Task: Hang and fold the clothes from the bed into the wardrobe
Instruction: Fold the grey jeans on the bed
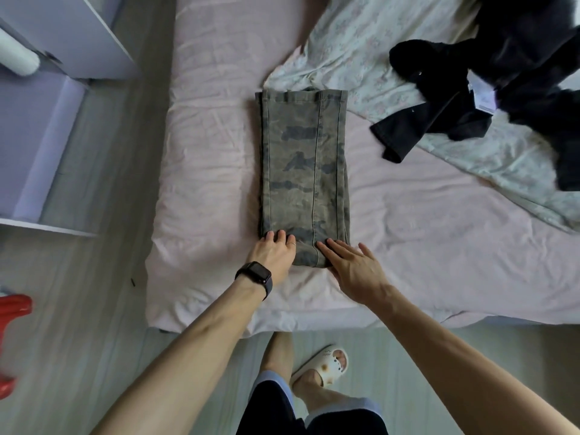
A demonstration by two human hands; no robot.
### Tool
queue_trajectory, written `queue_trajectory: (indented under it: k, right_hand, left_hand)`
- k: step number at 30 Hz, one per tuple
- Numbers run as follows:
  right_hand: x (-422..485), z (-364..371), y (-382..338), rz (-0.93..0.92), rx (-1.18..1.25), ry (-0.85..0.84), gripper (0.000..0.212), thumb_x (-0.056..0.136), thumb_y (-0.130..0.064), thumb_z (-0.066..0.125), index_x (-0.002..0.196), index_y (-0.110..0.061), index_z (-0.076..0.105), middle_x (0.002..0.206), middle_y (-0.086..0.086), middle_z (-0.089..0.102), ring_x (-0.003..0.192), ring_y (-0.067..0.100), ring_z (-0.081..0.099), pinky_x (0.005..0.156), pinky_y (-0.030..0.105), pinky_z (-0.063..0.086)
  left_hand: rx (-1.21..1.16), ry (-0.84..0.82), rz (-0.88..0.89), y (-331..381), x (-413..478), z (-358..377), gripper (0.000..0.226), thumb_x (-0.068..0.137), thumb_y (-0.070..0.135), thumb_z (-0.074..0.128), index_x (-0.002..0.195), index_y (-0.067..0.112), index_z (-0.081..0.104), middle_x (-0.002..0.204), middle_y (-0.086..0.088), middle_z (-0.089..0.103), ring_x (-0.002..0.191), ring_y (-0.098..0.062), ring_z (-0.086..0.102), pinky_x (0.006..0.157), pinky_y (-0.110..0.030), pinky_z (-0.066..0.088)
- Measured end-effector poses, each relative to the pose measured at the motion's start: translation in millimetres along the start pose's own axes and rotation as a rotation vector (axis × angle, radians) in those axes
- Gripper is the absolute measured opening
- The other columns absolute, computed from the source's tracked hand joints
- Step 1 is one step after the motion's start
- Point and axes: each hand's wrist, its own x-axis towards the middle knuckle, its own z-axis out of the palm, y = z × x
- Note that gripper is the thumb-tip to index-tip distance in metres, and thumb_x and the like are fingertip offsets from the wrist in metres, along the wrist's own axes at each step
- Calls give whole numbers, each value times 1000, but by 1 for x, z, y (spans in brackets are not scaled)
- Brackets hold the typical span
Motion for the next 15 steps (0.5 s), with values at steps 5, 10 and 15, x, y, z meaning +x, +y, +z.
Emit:
queue_trajectory:
  k: [5,10,15]
  right_hand:
    - [-64,-31,-16,-70,-2,298,53,89,-28,73,139,-20,58,125,1,68,112,26,67,88,41,53]
    - [-112,-58,-35,-25,29,312,51,88,-17,74,137,-27,62,120,-3,70,105,24,68,80,39,54]
    - [-96,-94,-39,-40,129,-79,40,104,-34,47,144,-40,48,123,-5,64,103,26,63,76,35,49]
  left_hand:
    - [-158,-94,57,6,-56,-32,71,91,9,46,157,16,20,159,-9,32,136,-31,45,98,-42,48]
    - [-278,125,91,18,-128,-30,72,91,-1,51,157,20,26,163,-1,27,148,-24,30,102,-40,50]
    - [-465,169,71,2,-137,-35,56,88,7,61,140,25,53,134,5,51,109,-23,61,69,-38,56]
